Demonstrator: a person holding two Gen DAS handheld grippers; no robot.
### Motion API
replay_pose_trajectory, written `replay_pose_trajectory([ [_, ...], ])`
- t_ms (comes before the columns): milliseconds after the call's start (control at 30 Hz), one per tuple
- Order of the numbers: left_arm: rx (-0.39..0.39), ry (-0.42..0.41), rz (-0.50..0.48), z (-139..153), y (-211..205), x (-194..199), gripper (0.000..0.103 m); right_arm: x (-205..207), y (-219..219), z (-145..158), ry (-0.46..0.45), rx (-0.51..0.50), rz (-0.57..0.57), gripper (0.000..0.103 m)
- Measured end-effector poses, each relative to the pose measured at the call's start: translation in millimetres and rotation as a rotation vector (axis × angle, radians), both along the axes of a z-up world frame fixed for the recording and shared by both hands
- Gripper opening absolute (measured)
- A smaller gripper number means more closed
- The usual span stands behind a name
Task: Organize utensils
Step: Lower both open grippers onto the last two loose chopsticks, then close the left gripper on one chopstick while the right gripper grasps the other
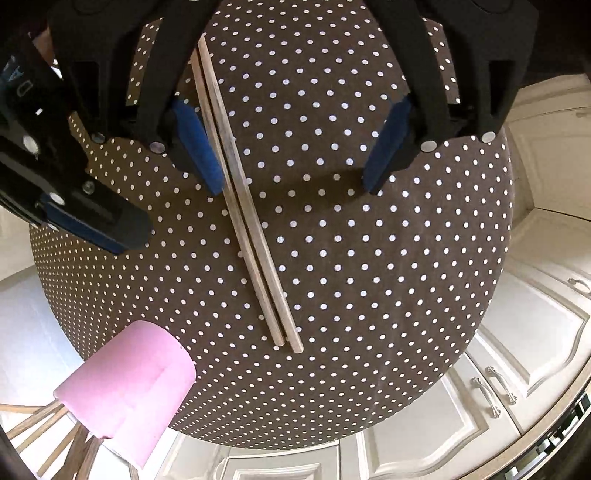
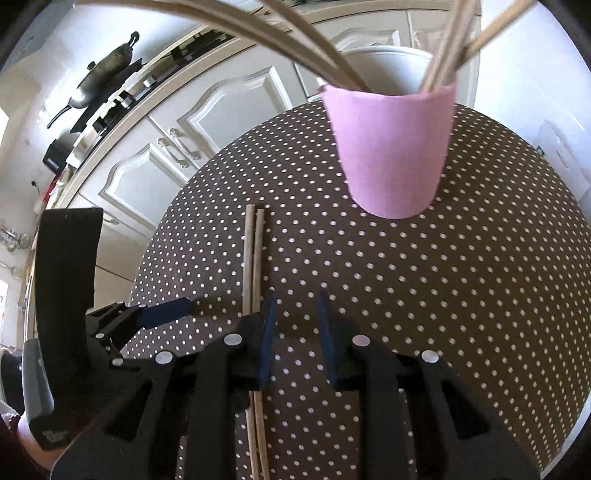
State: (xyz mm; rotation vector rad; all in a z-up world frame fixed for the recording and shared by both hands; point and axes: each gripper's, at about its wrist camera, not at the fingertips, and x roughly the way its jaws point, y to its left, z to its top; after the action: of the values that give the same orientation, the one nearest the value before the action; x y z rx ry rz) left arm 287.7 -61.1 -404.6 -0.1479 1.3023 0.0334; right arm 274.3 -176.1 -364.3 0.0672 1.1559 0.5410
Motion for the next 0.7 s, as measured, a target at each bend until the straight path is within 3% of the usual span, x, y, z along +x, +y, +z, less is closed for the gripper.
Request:
replay_pose_trajectory([
  [167,0.007,0.013,0.023,-2,18,-6,0.079,11,17,-4,0.012,0.007,0.025,0.021],
  [267,0.065,0.028,0.021,-7,27,-10,0.079,18,30,-7,0.020,0.003,0.042,0.021],
  [700,0.011,-0.001,0.105,3,62,-20,0.079,43,70,-32,0.092,-0.102,0.114,0.021],
])
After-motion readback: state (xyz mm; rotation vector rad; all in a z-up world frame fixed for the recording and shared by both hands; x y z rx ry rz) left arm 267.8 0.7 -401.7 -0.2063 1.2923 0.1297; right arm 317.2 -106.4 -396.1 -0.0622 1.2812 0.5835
